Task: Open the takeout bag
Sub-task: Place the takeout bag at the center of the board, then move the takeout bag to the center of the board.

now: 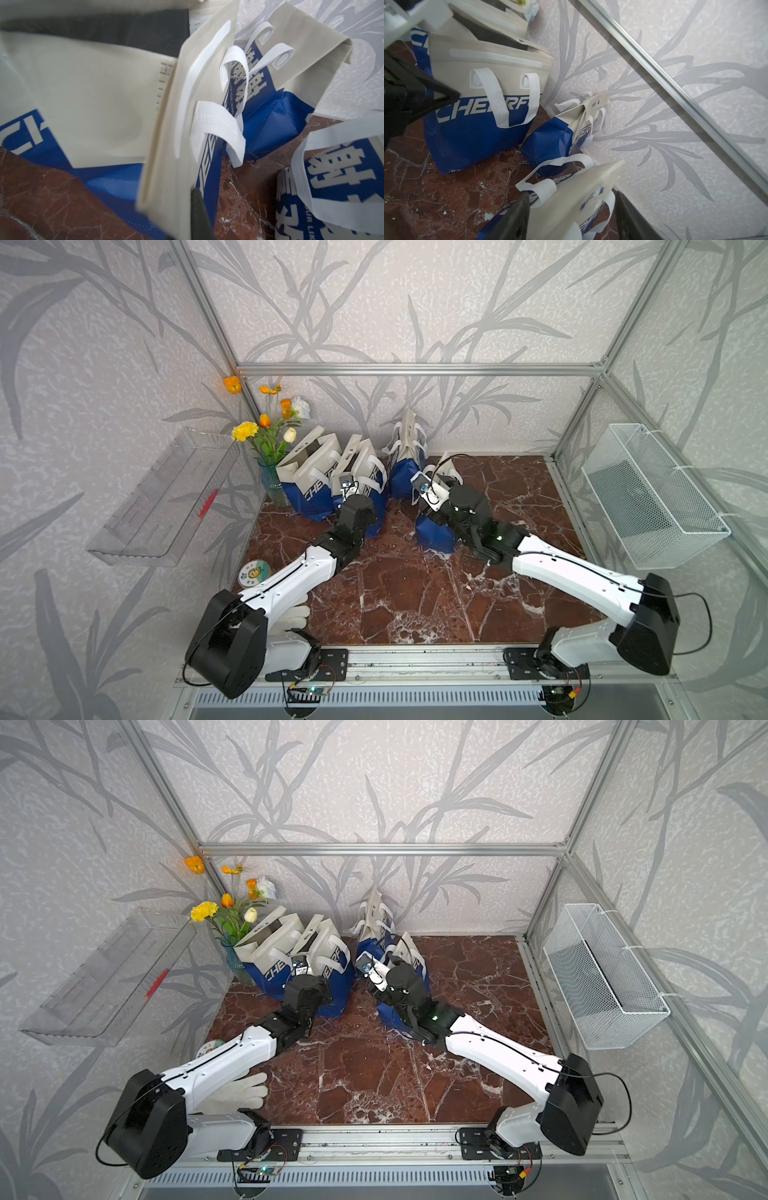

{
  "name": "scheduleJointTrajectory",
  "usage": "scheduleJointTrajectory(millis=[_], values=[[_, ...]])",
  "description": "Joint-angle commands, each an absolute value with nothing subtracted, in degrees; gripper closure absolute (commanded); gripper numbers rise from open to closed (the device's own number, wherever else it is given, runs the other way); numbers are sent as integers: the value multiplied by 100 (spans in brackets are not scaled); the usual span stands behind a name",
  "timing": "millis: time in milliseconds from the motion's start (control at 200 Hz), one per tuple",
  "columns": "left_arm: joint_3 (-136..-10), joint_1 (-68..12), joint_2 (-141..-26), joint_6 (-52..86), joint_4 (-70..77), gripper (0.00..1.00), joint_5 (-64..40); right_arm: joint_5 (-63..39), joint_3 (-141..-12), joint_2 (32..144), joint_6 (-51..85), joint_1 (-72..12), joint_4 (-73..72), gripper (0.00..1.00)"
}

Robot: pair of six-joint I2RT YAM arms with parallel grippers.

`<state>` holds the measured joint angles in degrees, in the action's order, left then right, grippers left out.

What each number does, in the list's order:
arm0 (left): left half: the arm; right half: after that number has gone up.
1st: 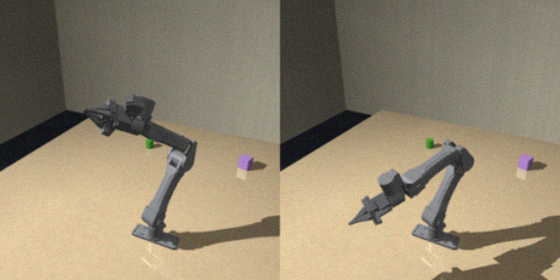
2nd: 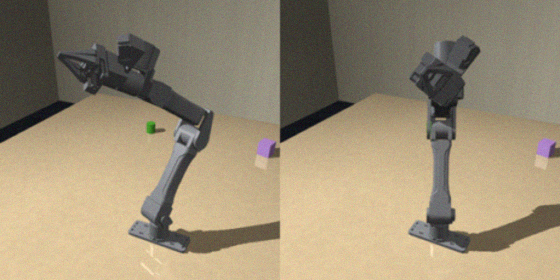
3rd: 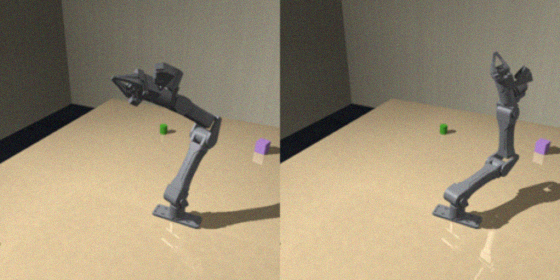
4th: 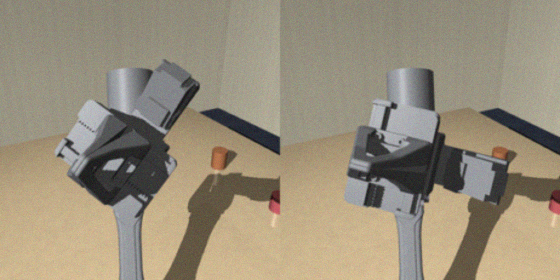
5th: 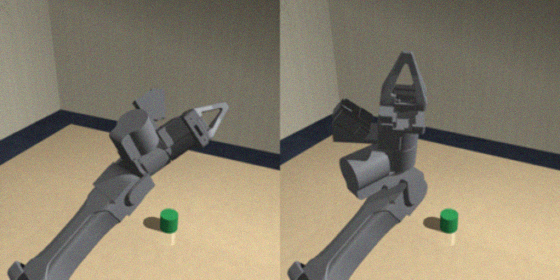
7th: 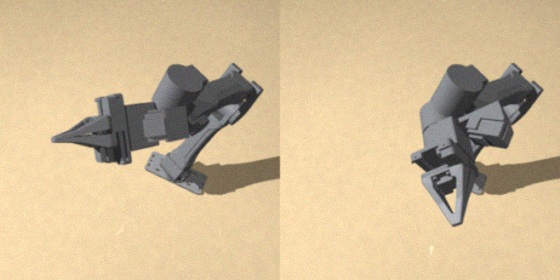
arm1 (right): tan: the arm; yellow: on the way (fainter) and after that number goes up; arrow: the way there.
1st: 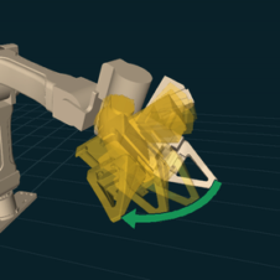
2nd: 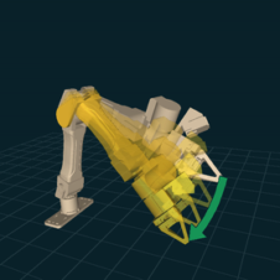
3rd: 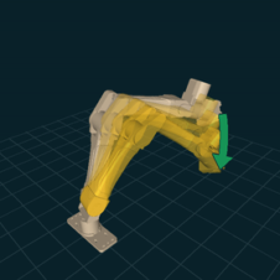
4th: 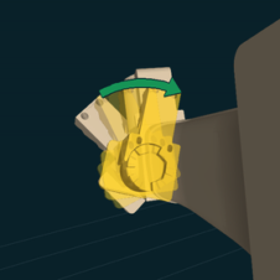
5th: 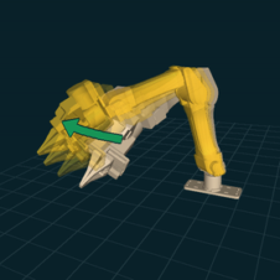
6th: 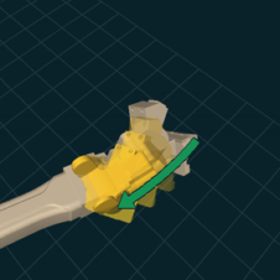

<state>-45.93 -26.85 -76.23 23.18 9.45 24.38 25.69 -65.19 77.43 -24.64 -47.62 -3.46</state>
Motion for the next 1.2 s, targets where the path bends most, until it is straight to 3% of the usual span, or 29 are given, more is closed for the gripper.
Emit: scheduleJointTrajectory(millis=[0,135,345,660,1195], values=[[-4791,-2551,-7860,2275,1318,75,2473,2468,-6381,7187,-1665,-4417,-189,36],[-4803,-2532,-7952,2001,1570,42,1936,2463,-6133,6952,-1459,-4143,-79,35],[-4525,-2535,-7683,1337,1792,20,856,2182,-6063,6965,-954,-3879,138,35],[-4082,-2735,-6677,892,1544,21,7,2057,-5917,6979,-661,-3771,67,35],[-3990,-3610,-7131,667,661,22,-1185,2434,-5379,6491,-511,-3754,33,35]])
